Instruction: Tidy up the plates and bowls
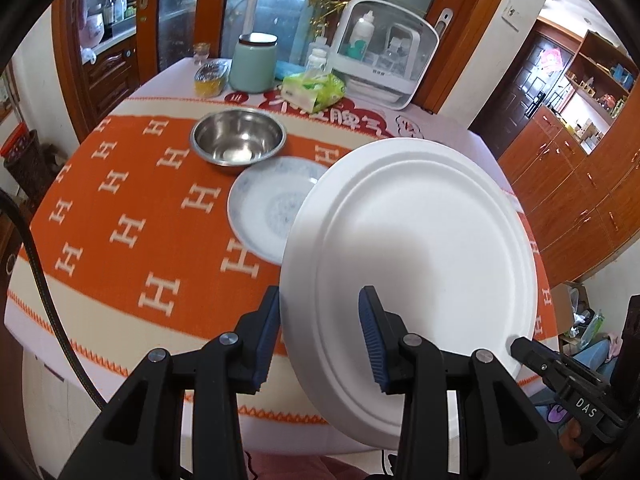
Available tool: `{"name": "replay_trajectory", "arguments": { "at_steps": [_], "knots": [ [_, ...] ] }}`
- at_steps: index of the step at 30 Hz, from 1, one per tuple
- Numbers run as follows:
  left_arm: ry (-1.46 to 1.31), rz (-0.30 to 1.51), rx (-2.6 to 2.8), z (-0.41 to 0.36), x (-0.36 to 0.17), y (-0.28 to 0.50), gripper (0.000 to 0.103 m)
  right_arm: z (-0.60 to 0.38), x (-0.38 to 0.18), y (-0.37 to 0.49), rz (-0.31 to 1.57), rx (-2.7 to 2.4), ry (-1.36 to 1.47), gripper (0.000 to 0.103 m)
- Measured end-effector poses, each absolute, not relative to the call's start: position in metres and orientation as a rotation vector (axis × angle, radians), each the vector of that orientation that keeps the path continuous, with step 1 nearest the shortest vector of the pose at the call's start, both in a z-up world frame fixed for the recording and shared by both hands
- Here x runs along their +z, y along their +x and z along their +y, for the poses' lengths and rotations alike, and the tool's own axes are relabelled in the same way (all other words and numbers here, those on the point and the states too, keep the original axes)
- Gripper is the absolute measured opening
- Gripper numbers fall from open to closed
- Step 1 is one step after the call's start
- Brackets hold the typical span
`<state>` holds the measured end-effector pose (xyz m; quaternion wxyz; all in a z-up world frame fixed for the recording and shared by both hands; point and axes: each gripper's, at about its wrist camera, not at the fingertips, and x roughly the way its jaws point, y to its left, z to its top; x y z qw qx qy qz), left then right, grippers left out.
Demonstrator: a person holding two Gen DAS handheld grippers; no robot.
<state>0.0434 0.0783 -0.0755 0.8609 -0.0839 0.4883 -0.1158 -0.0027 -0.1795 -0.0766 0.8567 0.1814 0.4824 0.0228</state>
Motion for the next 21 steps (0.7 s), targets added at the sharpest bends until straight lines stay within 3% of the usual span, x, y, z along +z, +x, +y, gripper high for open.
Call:
{"name": "replay_trajectory", "arguments": {
  "at_steps": [21],
  "knots": [
    [-0.194,1.257,-0.156,0.089,-0.166,0.002,0.037,-0.165,-0.153,-0.021,1.294,0.061,0.352,0.023]
  ]
}}
